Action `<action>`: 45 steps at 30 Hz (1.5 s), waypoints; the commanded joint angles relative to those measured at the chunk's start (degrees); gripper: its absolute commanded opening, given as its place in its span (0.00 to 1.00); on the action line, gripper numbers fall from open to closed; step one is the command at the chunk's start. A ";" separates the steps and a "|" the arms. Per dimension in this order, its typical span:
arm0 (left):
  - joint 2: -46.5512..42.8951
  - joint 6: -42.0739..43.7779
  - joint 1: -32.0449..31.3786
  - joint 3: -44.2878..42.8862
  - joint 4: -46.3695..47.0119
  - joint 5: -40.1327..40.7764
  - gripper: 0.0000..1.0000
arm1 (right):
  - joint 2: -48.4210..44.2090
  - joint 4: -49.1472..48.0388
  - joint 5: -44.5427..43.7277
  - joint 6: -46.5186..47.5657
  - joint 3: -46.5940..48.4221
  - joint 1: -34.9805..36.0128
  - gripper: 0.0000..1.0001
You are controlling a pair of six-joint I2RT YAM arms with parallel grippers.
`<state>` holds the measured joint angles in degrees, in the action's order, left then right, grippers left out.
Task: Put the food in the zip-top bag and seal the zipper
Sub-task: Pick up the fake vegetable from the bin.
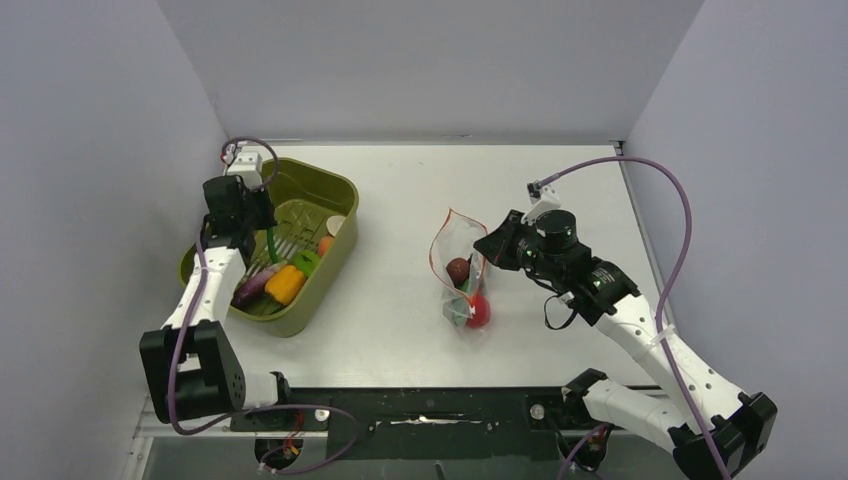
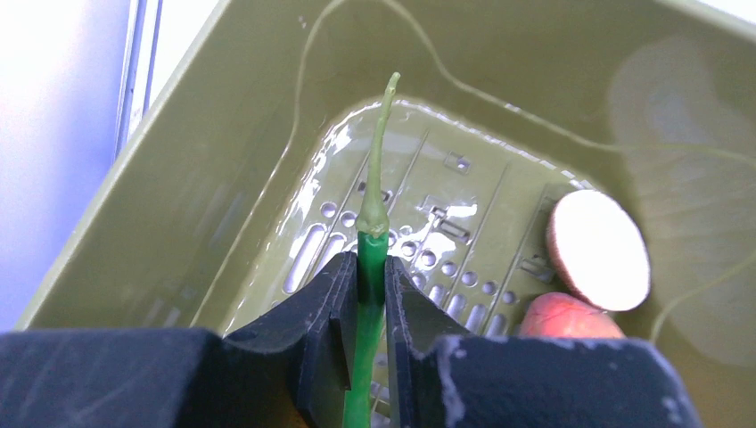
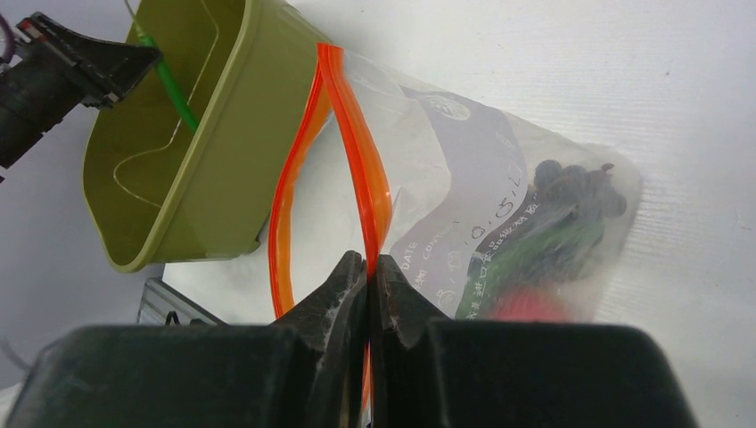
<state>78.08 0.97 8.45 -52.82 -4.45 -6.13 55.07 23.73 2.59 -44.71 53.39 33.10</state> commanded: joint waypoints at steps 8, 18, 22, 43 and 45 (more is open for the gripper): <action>-13.01 -6.48 -0.28 1.30 11.03 -6.01 0.04 | 2.70 -3.56 -0.13 -1.84 2.92 0.68 0.00; -16.85 -17.19 -0.99 1.17 18.53 -20.17 0.02 | 4.05 -4.80 0.44 -4.59 4.13 0.82 0.00; -18.09 -19.21 -1.92 0.31 18.98 -23.01 0.02 | 5.05 -5.82 1.43 -5.66 4.40 0.78 0.00; -21.39 -29.51 -15.65 -2.40 27.88 -23.89 0.01 | 8.35 -8.78 1.65 -8.20 4.67 1.53 0.00; -21.20 -30.63 -17.63 -1.98 29.24 -23.31 0.01 | 8.63 -8.98 1.76 -8.36 4.96 1.54 0.00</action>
<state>57.84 -24.99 -6.07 -54.15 17.12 -28.64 63.31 18.72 3.73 -52.49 55.31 34.22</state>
